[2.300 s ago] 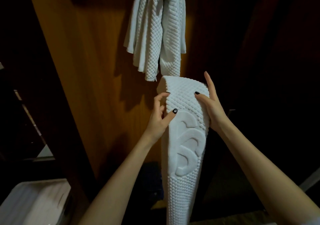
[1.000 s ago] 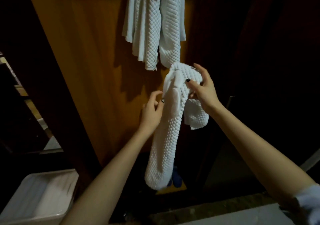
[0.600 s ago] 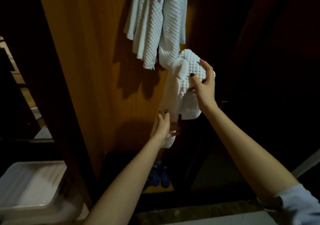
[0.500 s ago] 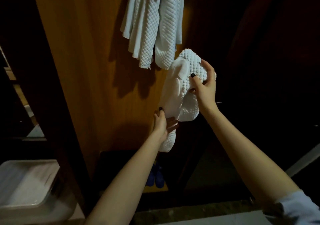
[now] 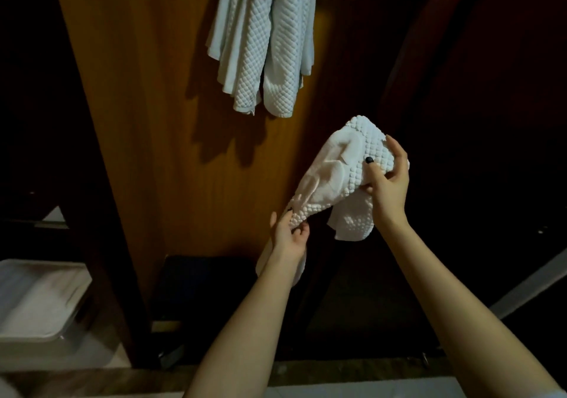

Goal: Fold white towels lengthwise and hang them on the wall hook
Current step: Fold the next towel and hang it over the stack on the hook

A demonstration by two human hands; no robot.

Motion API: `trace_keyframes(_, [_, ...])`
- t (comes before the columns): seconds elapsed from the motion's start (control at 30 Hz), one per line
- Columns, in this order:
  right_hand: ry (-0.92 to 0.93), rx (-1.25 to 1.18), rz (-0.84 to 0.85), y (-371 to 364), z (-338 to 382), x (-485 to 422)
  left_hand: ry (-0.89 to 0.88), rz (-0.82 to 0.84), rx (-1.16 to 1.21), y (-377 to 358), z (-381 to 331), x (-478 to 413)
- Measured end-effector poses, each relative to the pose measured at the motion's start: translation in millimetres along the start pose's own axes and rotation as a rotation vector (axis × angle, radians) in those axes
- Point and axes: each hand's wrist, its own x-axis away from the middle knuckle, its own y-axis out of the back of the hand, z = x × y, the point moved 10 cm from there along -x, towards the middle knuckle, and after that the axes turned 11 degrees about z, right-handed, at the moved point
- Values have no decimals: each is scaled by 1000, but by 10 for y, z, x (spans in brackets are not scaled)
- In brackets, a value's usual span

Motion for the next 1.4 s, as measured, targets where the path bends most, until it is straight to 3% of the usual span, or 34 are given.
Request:
trace_keyframes(0.47, [28, -112, 75, -100, -32, 132, -427, 0, -570, -141, -1357, 277])
trace_keyframes(0.6, [68, -82, 44, -235, 202, -116, -677, 26, -747, -770, -2038, 481])
trace_keyframes(0.87, [222, 30, 86, -527, 954, -1075, -943, 129, -1108, -2243, -3073, 611])
trace_keyframes(1.1, [348, 125, 35, -680, 1466, -1872, -1078, 249, -1262, -3346, -3718, 411])
trace_keyframes(1.4, [387, 279, -122, -898, 1858, -2993, -1265, 263, -1438, -4507, -4263, -46])
